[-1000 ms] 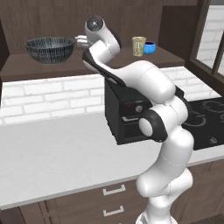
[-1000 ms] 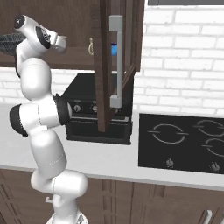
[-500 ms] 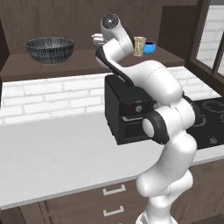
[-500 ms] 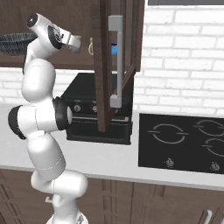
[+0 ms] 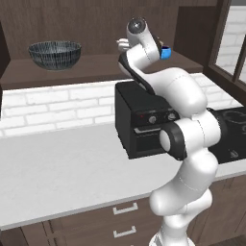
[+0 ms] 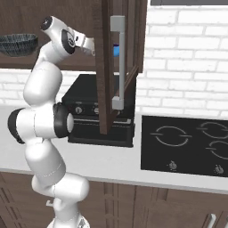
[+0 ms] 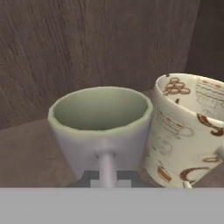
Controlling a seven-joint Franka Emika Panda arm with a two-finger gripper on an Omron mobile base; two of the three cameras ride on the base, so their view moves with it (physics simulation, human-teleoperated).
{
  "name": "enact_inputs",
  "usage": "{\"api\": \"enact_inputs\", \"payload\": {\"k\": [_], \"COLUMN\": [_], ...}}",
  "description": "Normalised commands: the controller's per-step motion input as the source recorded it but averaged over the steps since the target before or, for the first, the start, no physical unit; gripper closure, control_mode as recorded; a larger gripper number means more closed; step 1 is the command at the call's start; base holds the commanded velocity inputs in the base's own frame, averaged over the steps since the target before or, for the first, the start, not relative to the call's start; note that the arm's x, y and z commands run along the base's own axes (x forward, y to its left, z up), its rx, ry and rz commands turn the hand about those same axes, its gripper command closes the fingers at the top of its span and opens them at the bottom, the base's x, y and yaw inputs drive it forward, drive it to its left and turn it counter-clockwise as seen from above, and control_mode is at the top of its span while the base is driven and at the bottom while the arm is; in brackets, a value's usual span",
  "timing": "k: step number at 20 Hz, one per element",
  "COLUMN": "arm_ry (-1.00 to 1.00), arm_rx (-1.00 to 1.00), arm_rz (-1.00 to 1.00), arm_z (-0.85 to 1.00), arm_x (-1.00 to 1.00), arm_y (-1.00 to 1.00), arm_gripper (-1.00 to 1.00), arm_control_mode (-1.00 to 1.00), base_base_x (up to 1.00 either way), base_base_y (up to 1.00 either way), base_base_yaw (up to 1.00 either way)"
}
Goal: Gather all objects into one cabinet and sort the glasses and bowls to opposite sides.
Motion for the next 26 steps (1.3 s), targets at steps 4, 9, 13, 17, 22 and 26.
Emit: {"api": "enact_inputs", "payload": {"k": [4, 9, 13, 17, 22, 26], "arm_ry": [0.04, 0.05, 0.06, 0.04, 0.02, 0.0], "arm_rx": [0.0, 0.0, 0.0, 0.0, 0.0, 0.0], "arm_rz": [0.0, 0.0, 0.0, 0.0, 0.0, 0.0], "arm_z": [-0.12, -0.06, 0.0, 0.0, 0.0, 0.0], "arm_x": [0.0, 0.0, 0.0, 0.0, 0.0, 0.0], "arm_y": [-0.11, 0.0, 0.0, 0.11, 0.3, 0.59], "arm_gripper": [1.0, -1.0, -1.0, -1.0, -1.0, -1.0], "arm_control_mode": [-1.0, -1.0, -1.0, -1.0, -1.0, -1.0], "base_base_x": [0.0, 0.0, 0.0, 0.0, 0.0, 0.0], "base_base_y": [0.0, 0.0, 0.0, 0.0, 0.0, 0.0], "base_base_yaw": [0.0, 0.0, 0.0, 0.0, 0.0, 0.0]}}
